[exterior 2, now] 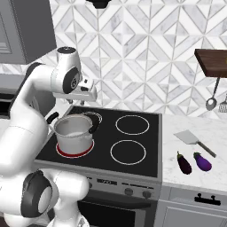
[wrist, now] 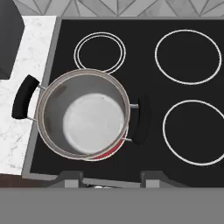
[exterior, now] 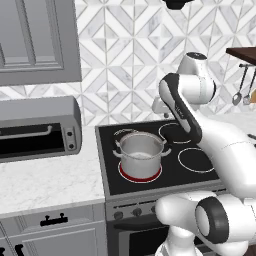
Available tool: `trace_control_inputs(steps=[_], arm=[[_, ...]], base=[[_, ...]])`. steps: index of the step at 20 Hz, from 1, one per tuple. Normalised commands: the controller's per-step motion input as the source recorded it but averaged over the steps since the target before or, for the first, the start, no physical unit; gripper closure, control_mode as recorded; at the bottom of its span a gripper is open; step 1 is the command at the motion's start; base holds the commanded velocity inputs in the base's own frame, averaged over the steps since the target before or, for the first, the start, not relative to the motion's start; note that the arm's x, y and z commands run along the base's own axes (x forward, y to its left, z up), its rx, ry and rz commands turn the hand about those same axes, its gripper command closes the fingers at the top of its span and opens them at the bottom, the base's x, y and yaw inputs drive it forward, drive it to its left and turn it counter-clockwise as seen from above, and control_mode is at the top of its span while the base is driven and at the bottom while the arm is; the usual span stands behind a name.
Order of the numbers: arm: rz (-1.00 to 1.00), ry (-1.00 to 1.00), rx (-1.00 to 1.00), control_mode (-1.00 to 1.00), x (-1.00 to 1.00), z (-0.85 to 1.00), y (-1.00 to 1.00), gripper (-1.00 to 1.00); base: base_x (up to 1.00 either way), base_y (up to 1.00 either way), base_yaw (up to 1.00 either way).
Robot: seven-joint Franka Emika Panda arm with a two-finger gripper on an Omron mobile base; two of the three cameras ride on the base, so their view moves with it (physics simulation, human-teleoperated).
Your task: Put the eggplant and eggplant in the pot. Retrieve the spatula and lightly stir the vegetables in the pot.
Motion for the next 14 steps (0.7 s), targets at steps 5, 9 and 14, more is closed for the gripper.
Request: trace_control_inputs(steps=[5, 9, 14], arm=[[0.04, 0.0, 0.0, -1.0, -0.01, -0.26, -0.64, -1.0], [0.04, 0.0, 0.01, -1.0, -0.24, -0.46, -1.0, -1.0], [0.0, 0.02, 0.02, -1.0, -0.08, -0.59, -1.0, -1.0]], base=[[0.0, 0.0, 0.0], [0.0, 0.0, 0.0], [0.0, 0.0, 0.0]])
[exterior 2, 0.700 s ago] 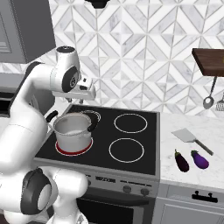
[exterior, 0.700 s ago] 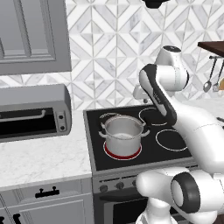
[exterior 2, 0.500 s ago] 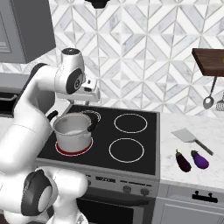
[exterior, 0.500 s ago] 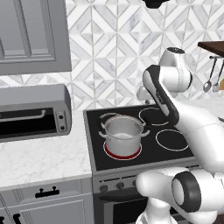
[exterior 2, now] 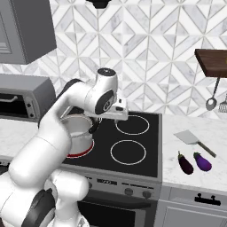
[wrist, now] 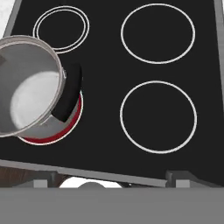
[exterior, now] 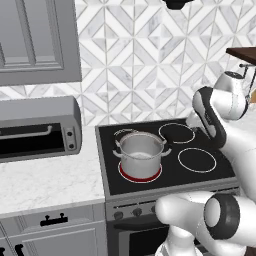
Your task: Put the eggplant and eggplant in the pot. Retrieve the spatula and lightly stir the vegetables in the pot.
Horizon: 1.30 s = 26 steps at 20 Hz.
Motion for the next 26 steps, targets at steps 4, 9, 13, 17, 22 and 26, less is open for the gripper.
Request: trace_control_inputs(steps=[4, 9, 13, 17, 22, 26], arm=[[0.0, 0.0, 0.07, -1.0, 0.0, -0.63, -1.0, -1.0], [-0.01, 0.01, 0.0, -1.0, 0.09, -0.42, -1.0, -1.0], [-0.07, 0.14, 0.0, -1.0, 0.65, -0.44, -1.0, -1.0], [-0.05, 0.22, 0.0, -1.0, 0.67, -0.49, -1.0, -1.0], [0.0, 0.03, 0.0, -1.0, 0.01, -0.24, -0.58, -1.0], [0.0, 0.05, 0.0, -1.0, 0.0, -0.02, -0.18, -1.0]], base=[[0.0, 0.0, 0.0], [0.0, 0.0, 0.0], [0.0, 0.0, 0.0], [0.0, 0.0, 0.0], [0.0, 0.0, 0.0], [0.0, 0.0, 0.0]])
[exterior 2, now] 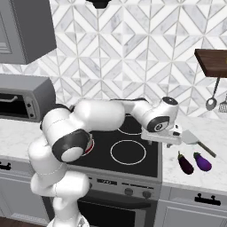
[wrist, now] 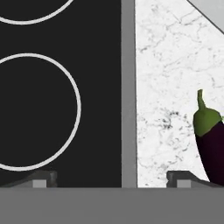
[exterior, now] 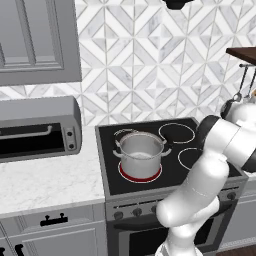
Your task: Put the eggplant and eggplant in the pot. Retrieve the spatula and lightly stir the vegetables in the pot.
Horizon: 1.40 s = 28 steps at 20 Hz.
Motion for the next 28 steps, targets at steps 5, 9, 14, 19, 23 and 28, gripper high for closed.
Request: trace_control_inputs(steps=[5, 9, 14, 19, 23, 28], arm=[[0.0, 0.08, -0.04, -1.0, 0.02, -0.2, -0.14, -1.0], [0.0, 0.14, -0.12, -1.0, 0.0, -0.25, -0.33, -1.0], [0.02, 0.12, -0.01, -1.0, 0.0, -0.19, -0.58, -1.0], [0.0, 0.12, 0.0, -1.0, 0.0, -0.19, -0.39, -1.0], [0.0, 0.13, 0.0, -1.0, 0.01, -0.14, -0.36, -1.0], [0.0, 0.14, 0.0, -1.0, 0.02, -0.17, -0.26, -1.0]], base=[[0.0, 0.0, 0.0], [0.0, 0.0, 0.0], [0.0, 0.0, 0.0], [0.0, 0.0, 0.0], [0.0, 0.0, 0.0], [0.0, 0.0, 0.0]])
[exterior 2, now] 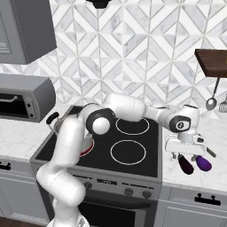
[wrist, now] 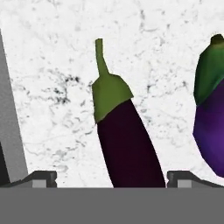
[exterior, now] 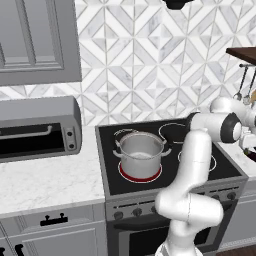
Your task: Put the eggplant and eggplant in the pot. Retrieve the spatula and lightly stir the vegetables in the pot.
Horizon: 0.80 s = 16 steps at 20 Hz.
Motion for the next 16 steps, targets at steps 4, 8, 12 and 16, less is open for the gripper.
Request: trace_control_inputs(steps=[4, 8, 12, 16], arm=[[0.0, 0.13, 0.0, -1.0, 0.04, -0.2, -0.25, -1.0], [0.0, 0.11, 0.0, -1.0, 0.05, -0.24, -0.2, -1.0], [0.0, 0.12, 0.0, -1.0, -0.05, -0.37, -0.07, -1.0], [0.04, 0.04, 0.0, -1.0, -0.43, -0.59, 0.05, -1.0]], base=[[0.0, 0.0, 0.0], [0.0, 0.0, 0.0], [0.0, 0.0, 0.0], [0.0, 0.0, 0.0]])
